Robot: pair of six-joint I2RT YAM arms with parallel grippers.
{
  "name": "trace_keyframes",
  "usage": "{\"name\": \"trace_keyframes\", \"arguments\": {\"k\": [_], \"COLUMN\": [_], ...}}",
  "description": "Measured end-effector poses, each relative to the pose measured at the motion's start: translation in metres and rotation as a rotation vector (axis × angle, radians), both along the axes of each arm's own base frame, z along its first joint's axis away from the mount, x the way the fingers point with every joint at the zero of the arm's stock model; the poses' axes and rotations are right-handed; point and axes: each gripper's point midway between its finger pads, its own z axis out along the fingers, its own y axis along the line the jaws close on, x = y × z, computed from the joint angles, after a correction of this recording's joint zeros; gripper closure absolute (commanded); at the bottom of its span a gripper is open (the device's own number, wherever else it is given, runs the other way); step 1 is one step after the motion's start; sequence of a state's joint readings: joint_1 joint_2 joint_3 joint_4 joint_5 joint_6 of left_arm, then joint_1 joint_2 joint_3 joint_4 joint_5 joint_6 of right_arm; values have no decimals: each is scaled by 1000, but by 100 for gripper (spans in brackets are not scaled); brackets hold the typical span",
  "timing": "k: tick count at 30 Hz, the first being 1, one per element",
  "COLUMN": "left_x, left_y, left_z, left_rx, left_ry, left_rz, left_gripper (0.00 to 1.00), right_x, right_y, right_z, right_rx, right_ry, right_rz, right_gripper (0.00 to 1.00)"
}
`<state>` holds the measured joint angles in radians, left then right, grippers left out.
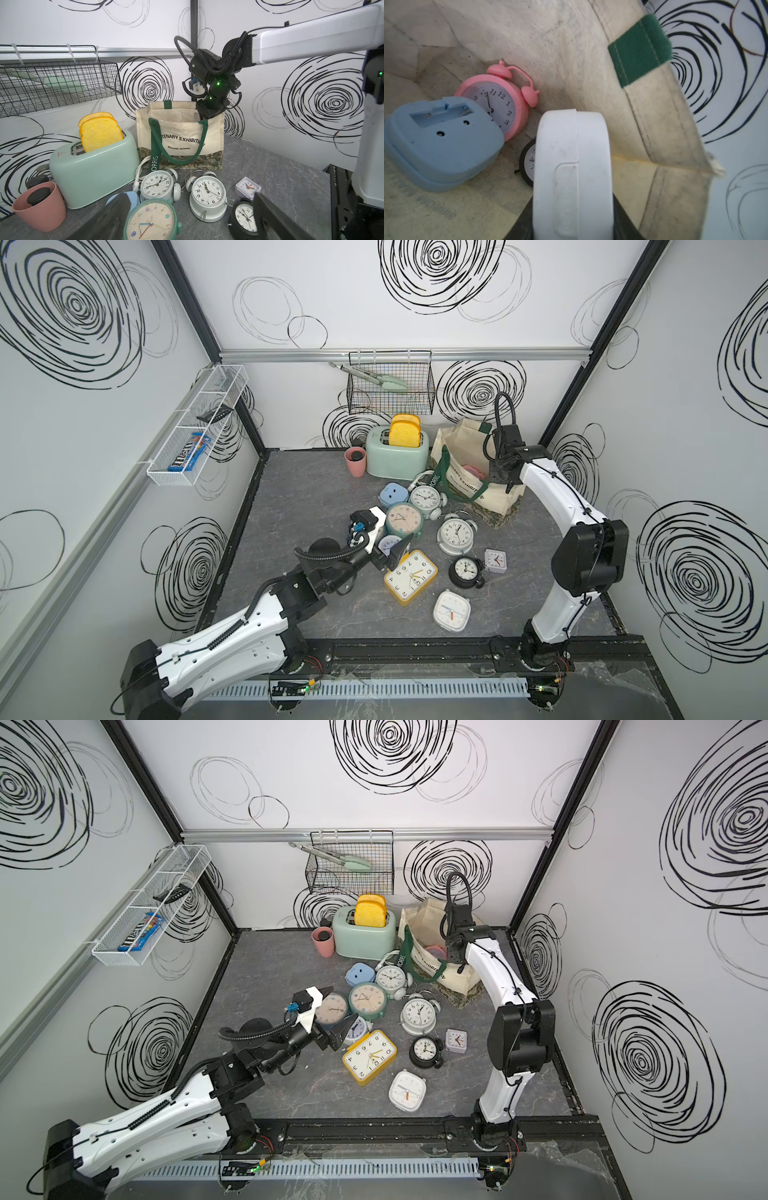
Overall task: Put the alarm clock into the canvas bag
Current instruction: Place the alarm at the canvas bag.
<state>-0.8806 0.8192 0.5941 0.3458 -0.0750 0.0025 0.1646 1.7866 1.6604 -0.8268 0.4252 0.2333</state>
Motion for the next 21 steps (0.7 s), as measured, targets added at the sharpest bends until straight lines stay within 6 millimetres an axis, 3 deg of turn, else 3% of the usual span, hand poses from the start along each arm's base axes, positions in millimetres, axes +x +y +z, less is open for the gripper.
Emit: {"name": "trace_keyframes", "arguments": {"k": [5,7,11,15,21], "left_x": [-2,-2,-1,-1,1], "left_y": [2,4,7,8,9], "left_z": [4,6,9,9,9], "left_rx": [-12,-16,-24,-25,-26], "left_ry": [-7,-9,-15,-15,-15], "left_rz": [2,5,19,25,36], "left_gripper": [4,4,4,4,4], "right_x": [-6,-6,-6,-7,-8], "right_y": [0,3,11,20,29], "right_z": [-2,-2,6,29,55], "right_rx": [42,73,131,193,258], "right_ry": [0,-9,-43,-110,-186], "right_rz": [-72,-80,-67,-36,1], "right_gripper": [65,59,51,43,39]}}
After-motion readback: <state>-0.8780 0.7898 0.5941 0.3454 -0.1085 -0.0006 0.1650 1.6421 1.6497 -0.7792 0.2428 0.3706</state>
